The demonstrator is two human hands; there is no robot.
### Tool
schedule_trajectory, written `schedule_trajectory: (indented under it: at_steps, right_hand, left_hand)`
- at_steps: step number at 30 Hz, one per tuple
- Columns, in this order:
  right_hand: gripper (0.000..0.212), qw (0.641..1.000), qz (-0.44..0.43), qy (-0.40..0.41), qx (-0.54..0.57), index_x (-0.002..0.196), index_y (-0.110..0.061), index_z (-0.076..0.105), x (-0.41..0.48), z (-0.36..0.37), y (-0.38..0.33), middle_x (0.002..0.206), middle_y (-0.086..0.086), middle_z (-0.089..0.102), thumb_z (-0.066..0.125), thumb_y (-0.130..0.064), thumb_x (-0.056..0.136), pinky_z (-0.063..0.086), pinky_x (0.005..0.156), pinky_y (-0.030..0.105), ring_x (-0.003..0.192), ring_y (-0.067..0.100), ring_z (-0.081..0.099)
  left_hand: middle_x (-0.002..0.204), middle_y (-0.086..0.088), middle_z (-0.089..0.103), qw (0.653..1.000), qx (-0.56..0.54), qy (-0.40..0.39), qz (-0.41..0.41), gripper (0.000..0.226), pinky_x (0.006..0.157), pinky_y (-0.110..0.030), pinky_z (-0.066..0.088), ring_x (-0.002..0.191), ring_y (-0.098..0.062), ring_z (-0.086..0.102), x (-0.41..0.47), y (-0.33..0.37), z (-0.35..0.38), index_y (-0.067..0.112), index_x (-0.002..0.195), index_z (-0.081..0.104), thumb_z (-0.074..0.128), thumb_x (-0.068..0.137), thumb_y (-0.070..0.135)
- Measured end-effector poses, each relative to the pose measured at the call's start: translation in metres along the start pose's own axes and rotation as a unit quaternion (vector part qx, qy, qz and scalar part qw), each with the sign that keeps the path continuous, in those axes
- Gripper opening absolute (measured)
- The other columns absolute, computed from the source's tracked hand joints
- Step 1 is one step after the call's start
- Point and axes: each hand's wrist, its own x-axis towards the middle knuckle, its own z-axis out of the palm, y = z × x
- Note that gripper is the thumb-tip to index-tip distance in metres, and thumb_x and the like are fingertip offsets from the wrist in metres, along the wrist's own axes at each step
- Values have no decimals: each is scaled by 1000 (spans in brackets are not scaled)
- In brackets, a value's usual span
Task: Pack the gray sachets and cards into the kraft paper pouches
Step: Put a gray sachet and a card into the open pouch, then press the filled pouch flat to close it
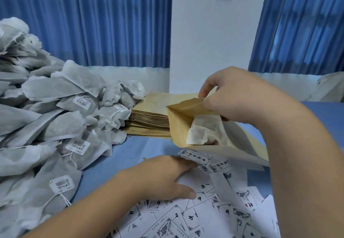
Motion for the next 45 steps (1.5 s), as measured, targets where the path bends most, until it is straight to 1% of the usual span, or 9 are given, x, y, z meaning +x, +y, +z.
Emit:
schedule_trajectory:
  at_steps: [10, 16, 22, 26, 29, 31, 39, 42, 45]
  right_hand:
    - [26, 1000, -3, -7, 27, 76, -25, 66, 1, -2, 5, 34, -11, 51, 48, -6, 78, 22, 26, 10, 29, -1, 44]
    - [25, 999, 2, -18, 28, 75, -25, 66, 2, 1, 4, 34, -10, 51, 50, -6, 78, 22, 27, 10, 27, 2, 43]
    - [28, 999, 6, -17, 38, 73, -25, 66, 1, 0, 4, 36, -10, 52, 48, -5, 77, 24, 27, 11, 29, 2, 44]
    - [28, 999, 4, -16, 38, 72, -26, 67, 1, -2, 4, 36, -14, 51, 49, -5, 77, 24, 27, 10, 31, -3, 45]
    - [27, 999, 5, -17, 37, 72, -27, 67, 0, -4, 6, 36, -14, 51, 51, -6, 78, 24, 27, 10, 31, -2, 45]
    - [26, 999, 6, -17, 39, 72, -27, 67, 1, -5, 6, 36, -13, 51, 51, -7, 78, 24, 27, 11, 30, -1, 45]
    - [24, 998, 12, -23, 51, 72, -27, 67, 2, -6, 8, 38, -10, 52, 53, -8, 79, 25, 28, 11, 30, 2, 46]
    - [23, 998, 12, -27, 48, 73, -27, 67, 4, -4, 9, 37, -9, 51, 54, -9, 80, 25, 28, 10, 29, 2, 45]
    - [19, 999, 10, -30, 38, 73, -27, 67, 5, 0, 8, 38, -12, 51, 59, -12, 82, 28, 29, 11, 33, 1, 48]
  left_hand:
    - [133, 3, 45, 995, -35, 47, -79, 82, 99, -32, 39, 124, -19, 40, 10, 2, 13, 29, 149, 30, 68, 80, 55]
    - [122, 8, 48, 994, -40, 58, -83, 77, 89, -29, 36, 119, -16, 40, 10, -2, 16, 30, 144, 39, 69, 77, 57]
    - [126, 13, 56, 982, -100, 101, -124, 74, 97, -36, 44, 111, -14, 54, 9, 1, 11, 35, 139, 48, 76, 72, 46]
    - [112, 14, 63, 973, -120, 133, -145, 43, 88, -25, 48, 102, -5, 58, 9, 0, 1, 35, 122, 63, 70, 80, 30]
    - [74, 18, 60, 970, -155, 130, -136, 8, 56, -4, 38, 65, 11, 54, 4, -7, -17, 28, 83, 71, 70, 80, 21]
    - [59, 20, 57, 976, -155, 103, -116, 22, 49, -6, 34, 53, 10, 49, -8, -13, -40, 31, 62, 64, 74, 79, 21]
    - [65, 8, 61, 963, -252, 64, -70, 17, 58, -20, 41, 59, -5, 52, -66, -13, -128, 26, 76, 70, 79, 71, 39]
    - [63, 1, 64, 945, -299, 126, -35, 18, 49, -13, 40, 54, -5, 54, -79, 1, -142, 23, 74, 72, 85, 70, 35]
    - [69, -10, 66, 926, -251, 282, 8, 18, 51, -33, 43, 59, -23, 57, -76, 13, -140, 24, 79, 71, 73, 70, 39]
